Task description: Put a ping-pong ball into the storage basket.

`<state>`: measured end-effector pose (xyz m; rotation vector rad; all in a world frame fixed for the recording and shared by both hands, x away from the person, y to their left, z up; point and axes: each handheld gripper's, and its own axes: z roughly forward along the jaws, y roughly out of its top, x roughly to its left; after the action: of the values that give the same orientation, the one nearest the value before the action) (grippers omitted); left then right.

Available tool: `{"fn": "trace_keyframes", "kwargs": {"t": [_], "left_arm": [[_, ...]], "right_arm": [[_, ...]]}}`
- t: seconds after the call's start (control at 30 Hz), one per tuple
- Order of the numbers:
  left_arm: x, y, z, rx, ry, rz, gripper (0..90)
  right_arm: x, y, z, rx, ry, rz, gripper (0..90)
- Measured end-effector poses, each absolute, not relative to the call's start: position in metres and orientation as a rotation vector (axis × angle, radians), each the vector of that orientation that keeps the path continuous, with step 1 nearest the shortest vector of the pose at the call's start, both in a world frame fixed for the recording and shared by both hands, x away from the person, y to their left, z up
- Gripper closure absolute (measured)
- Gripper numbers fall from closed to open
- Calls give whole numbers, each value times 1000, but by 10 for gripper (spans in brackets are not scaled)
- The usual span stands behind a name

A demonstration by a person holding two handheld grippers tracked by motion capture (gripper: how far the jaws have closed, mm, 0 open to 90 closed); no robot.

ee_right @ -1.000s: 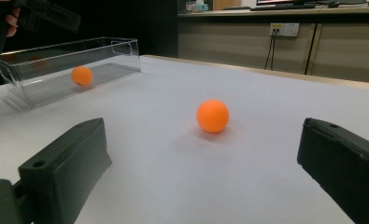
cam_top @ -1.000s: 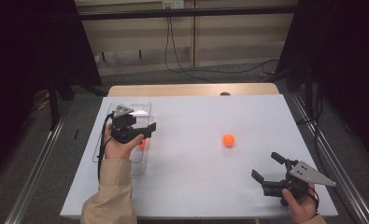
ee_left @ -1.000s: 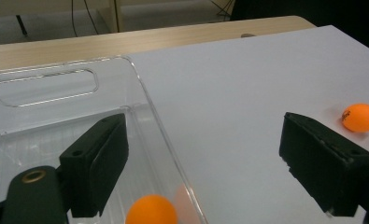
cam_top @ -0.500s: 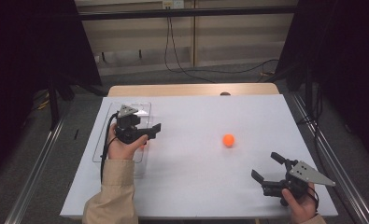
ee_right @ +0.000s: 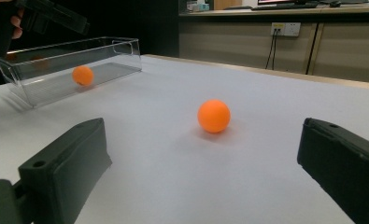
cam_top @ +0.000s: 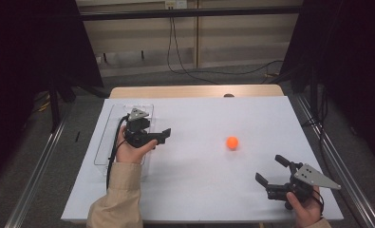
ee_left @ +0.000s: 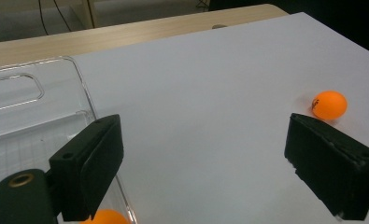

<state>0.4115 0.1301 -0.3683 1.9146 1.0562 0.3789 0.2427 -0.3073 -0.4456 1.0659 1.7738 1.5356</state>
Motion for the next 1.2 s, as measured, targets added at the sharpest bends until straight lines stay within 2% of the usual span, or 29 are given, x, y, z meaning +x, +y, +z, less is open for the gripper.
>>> {"fn": "trace_keyframes", "kwargs": {"t": [1.2], "left_arm": [[408,106,-375,1953,1005,327,101]], "right_arm": [[243,-307,-446,1069,1772,1536,13]]}}
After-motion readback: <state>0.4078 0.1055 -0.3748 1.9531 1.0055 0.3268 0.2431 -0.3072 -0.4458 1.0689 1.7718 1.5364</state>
